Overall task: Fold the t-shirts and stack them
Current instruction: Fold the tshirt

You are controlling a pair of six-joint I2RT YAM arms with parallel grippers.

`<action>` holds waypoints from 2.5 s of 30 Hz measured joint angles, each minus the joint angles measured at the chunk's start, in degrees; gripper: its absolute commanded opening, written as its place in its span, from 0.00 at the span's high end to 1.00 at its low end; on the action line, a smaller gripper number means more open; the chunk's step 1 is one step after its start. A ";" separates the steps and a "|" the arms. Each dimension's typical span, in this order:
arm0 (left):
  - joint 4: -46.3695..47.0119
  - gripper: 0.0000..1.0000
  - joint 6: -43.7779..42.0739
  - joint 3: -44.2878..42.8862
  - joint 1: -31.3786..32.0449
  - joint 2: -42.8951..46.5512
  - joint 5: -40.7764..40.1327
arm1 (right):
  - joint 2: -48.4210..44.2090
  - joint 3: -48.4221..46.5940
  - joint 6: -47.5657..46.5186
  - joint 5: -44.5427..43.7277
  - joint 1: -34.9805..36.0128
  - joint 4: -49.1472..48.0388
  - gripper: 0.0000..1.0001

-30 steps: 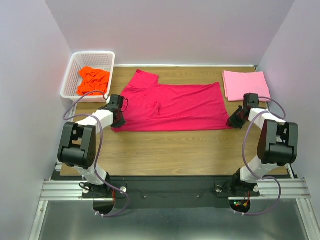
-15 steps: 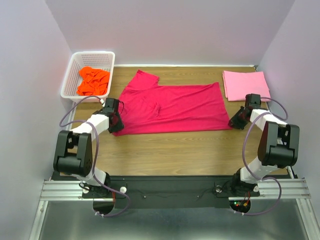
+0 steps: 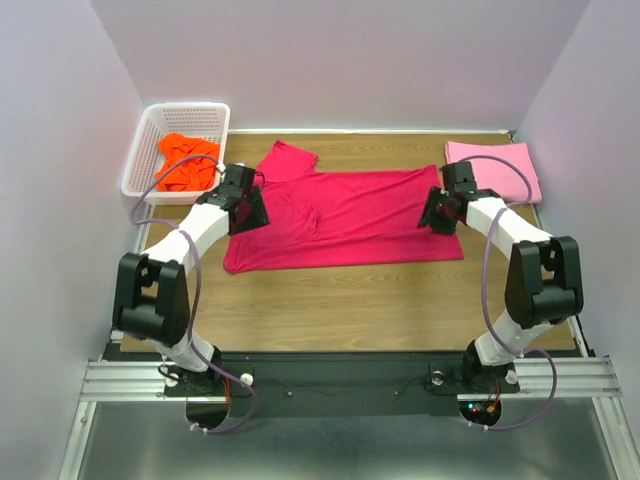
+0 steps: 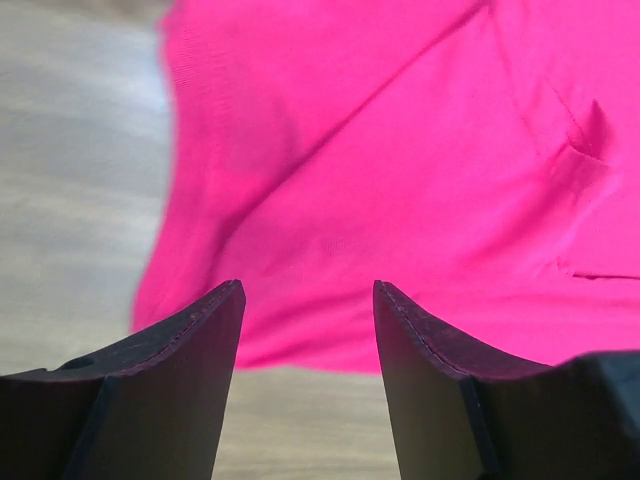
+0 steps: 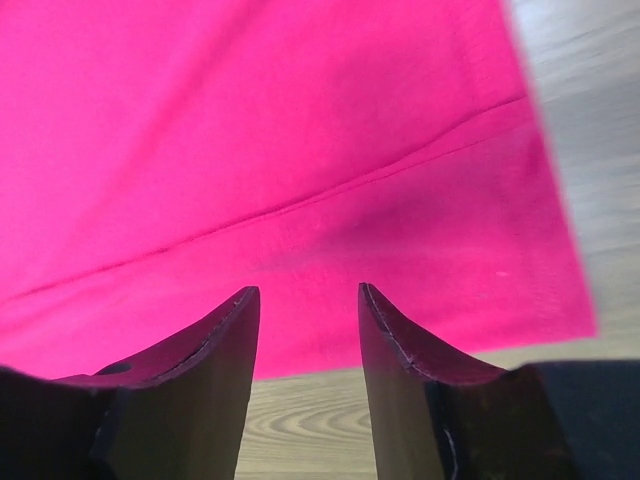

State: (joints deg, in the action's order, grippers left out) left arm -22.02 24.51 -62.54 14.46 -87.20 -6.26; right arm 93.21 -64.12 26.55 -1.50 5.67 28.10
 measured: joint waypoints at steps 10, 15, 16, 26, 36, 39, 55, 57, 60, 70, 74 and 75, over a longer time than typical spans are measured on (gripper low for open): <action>0.52 0.37 -0.20 1.42 3.63 -10.97 0.09 | 5.42 2.03 -0.81 0.00 1.81 1.95 0.42; 2.43 0.37 -0.66 4.74 3.43 -9.94 1.20 | 4.20 4.79 -0.81 0.26 1.81 1.62 0.37; 2.84 0.37 -0.72 5.35 3.41 -9.46 1.49 | 3.76 5.25 -0.68 0.28 1.81 1.75 0.36; 2.45 0.35 -1.03 16.22 2.69 1.01 8.02 | -3.23 12.22 1.62 3.19 1.81 7.96 0.23; -11.41 0.23 1.46 23.12 2.69 11.98 15.91 | -7.65 15.76 1.49 6.47 1.81 19.41 0.20; -16.37 0.23 0.50 17.49 2.08 11.85 12.39 | -7.69 10.56 0.57 5.25 1.81 23.28 0.18; -2.91 0.31 -16.79 -21.27 -2.10 -25.62 0.61 | 9.46 -14.16 -5.44 -3.19 -3.06 11.65 0.42; -2.34 0.31 -17.25 -21.64 -2.21 -29.38 0.81 | 11.82 -15.89 -5.38 -3.10 -3.06 9.94 0.42; -1.64 0.31 -17.94 -23.34 -2.27 -29.44 0.04 | 14.10 -18.16 -5.38 -2.99 -2.97 7.96 0.42; -1.20 0.32 -18.69 -25.59 -2.49 -32.09 -0.68 | 14.84 -19.06 -5.84 -3.48 -2.97 5.73 0.43; -1.18 0.32 -18.67 -26.12 -2.49 -32.44 -0.66 | 15.56 -19.30 -7.26 -4.83 -2.97 5.55 0.46; -1.16 0.32 -18.67 -26.12 -2.49 -32.44 -0.66 | 16.28 -19.98 -7.82 -5.29 -2.99 5.46 0.50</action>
State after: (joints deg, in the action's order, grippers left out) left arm -23.18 5.85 -88.66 11.97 -119.63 -6.92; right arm 109.49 -84.09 18.72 -6.79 2.68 33.56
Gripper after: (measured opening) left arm 0.680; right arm 0.553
